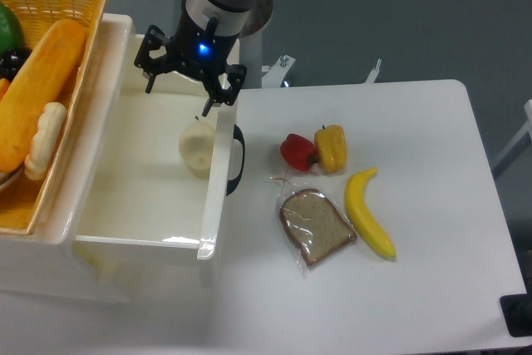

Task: Place the pear in the upper white drawer
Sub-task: 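Raise the open gripper up out of the drawer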

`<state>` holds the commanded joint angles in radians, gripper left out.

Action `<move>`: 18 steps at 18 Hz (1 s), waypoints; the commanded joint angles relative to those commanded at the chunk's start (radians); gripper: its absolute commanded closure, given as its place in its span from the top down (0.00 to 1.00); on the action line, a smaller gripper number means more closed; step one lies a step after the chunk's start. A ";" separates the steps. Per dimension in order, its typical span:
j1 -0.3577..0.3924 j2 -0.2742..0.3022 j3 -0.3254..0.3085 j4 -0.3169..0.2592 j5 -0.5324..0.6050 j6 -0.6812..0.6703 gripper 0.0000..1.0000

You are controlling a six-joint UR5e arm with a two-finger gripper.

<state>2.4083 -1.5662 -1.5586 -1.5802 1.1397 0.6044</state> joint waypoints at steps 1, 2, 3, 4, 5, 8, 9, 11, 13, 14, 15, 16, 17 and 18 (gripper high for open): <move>0.006 0.000 0.000 0.026 0.002 0.000 1.00; 0.009 0.000 0.000 0.049 0.003 0.002 1.00; 0.011 0.000 0.000 0.066 0.005 0.003 1.00; 0.011 -0.002 0.000 0.075 0.006 0.011 1.00; 0.015 -0.002 0.000 0.080 0.006 0.021 1.00; 0.029 -0.003 -0.002 0.080 0.070 0.040 1.00; 0.029 -0.003 -0.002 0.083 0.096 0.057 1.00; 0.029 -0.006 -0.003 0.086 0.135 0.109 1.00; 0.032 -0.006 -0.005 0.088 0.164 0.159 1.00; 0.035 -0.006 -0.006 0.088 0.178 0.172 1.00; 0.040 -0.009 -0.008 0.088 0.192 0.187 1.00; 0.044 -0.009 -0.008 0.088 0.204 0.204 1.00; 0.046 -0.009 -0.009 0.088 0.207 0.212 1.00; 0.049 -0.011 -0.011 0.088 0.209 0.212 1.00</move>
<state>2.4574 -1.5769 -1.5692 -1.4926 1.3484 0.8161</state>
